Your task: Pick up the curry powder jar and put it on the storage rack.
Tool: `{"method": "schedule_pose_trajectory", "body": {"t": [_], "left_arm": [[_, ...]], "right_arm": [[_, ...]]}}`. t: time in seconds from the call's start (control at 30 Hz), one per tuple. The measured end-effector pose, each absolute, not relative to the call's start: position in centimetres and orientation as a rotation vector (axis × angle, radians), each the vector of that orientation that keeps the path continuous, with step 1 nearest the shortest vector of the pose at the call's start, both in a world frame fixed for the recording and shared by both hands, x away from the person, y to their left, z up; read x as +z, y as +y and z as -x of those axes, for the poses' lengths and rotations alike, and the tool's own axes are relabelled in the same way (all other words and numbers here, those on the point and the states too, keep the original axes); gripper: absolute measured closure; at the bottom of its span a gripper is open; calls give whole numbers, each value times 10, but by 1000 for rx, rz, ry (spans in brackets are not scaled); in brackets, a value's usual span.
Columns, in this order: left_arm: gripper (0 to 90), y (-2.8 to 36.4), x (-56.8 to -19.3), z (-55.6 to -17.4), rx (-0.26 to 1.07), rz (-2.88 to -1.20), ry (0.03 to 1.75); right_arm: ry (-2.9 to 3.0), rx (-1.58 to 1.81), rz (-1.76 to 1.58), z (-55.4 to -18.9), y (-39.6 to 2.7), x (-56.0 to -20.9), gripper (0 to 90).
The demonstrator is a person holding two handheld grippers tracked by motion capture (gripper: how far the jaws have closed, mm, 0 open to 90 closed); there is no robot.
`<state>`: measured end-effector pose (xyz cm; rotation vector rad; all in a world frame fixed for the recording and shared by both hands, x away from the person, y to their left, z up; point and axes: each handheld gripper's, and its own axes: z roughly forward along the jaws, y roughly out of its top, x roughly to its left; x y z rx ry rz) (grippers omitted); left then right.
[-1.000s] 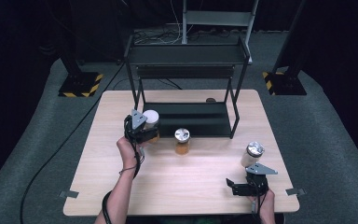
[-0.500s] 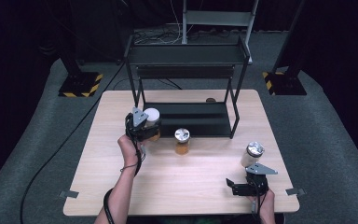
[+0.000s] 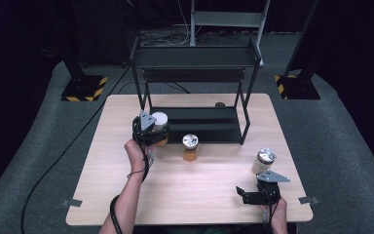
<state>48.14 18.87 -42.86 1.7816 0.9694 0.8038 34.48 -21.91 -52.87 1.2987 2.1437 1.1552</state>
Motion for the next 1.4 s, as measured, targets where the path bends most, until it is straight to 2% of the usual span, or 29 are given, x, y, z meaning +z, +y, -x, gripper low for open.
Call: {"method": "schedule_pose_trajectory", "body": {"t": [1.4], "left_arm": [[339,182,-432,-502,811,-1793,988]], "right_arm": [[2144,1153,-1299,-345,-219,-529,4]]}}
